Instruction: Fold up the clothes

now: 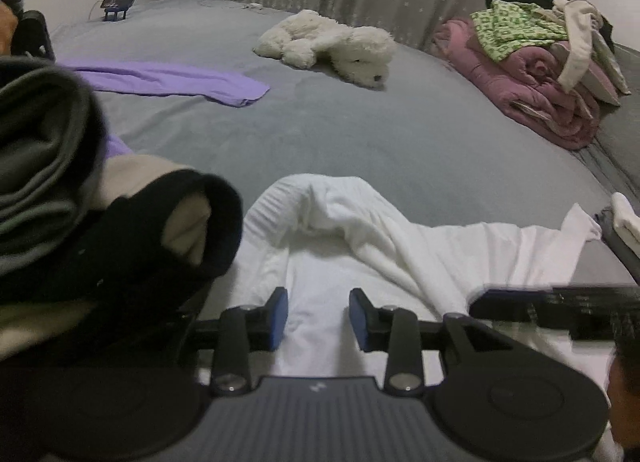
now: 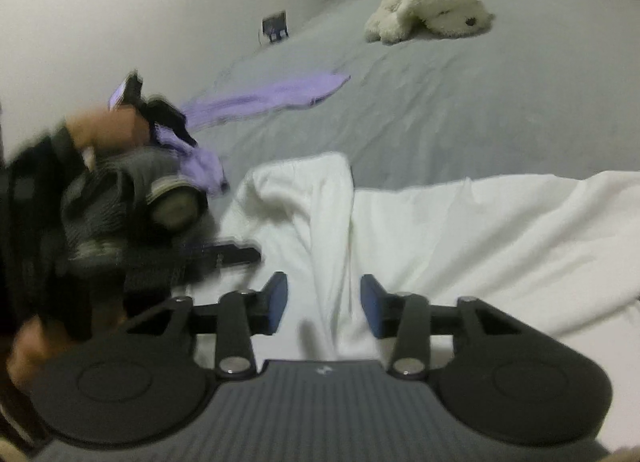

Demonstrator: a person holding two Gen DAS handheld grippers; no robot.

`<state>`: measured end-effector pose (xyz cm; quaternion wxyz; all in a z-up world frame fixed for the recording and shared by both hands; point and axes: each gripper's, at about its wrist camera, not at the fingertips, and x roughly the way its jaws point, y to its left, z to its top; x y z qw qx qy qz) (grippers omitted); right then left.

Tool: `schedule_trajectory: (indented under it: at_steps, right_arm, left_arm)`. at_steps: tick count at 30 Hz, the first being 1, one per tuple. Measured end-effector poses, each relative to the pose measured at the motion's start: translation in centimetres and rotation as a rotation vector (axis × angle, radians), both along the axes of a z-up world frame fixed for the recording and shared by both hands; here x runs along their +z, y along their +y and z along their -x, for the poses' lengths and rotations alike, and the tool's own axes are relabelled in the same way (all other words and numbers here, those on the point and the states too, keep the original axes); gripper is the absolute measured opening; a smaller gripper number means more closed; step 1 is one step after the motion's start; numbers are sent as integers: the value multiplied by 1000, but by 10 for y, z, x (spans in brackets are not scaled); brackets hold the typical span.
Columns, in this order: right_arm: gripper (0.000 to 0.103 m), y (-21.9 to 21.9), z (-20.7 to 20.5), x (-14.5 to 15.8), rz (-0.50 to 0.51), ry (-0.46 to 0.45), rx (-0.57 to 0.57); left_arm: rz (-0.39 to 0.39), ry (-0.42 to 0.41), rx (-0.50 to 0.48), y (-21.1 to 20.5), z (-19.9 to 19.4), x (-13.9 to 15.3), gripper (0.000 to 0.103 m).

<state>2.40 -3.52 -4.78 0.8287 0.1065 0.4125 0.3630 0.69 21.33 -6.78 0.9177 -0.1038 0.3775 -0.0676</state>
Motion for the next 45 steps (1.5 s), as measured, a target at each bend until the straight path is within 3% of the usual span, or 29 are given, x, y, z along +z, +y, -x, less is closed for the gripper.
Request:
schedule_trajectory:
  at_steps: [6,12,15,20,24,27,34,45]
  right_arm:
    - [45,14,-34,-19,-121,85,-38]
    - [45,35,-57,-21,-184,83,-40]
    - [16,45,-63,-19,-192,62,-25]
    - [10,45,-50,-4,-195,-23,15]
    - [9,44,-36,13,-190,-89,55]
    - [9,43,-21,23,-189,-121,89]
    - [9,60,11,31,-100,-187,204]
    - [9,90,43,11,98,-238,348]
  left_arm:
    - [15,0,-28,9,9,-4,35]
    - [34,11,-44,14,9,-5,35]
    - [23,19,-50,12,7,-5,35]
    - [47,27,-68,18,9,-2,36]
    - [113,18,-85,31,18,6,50]
    - [181,5,-96,40,27,13,54]
    - [285,-20,-100,53,37,21,59]
    - [282,-2,-104,49,31,17,60]
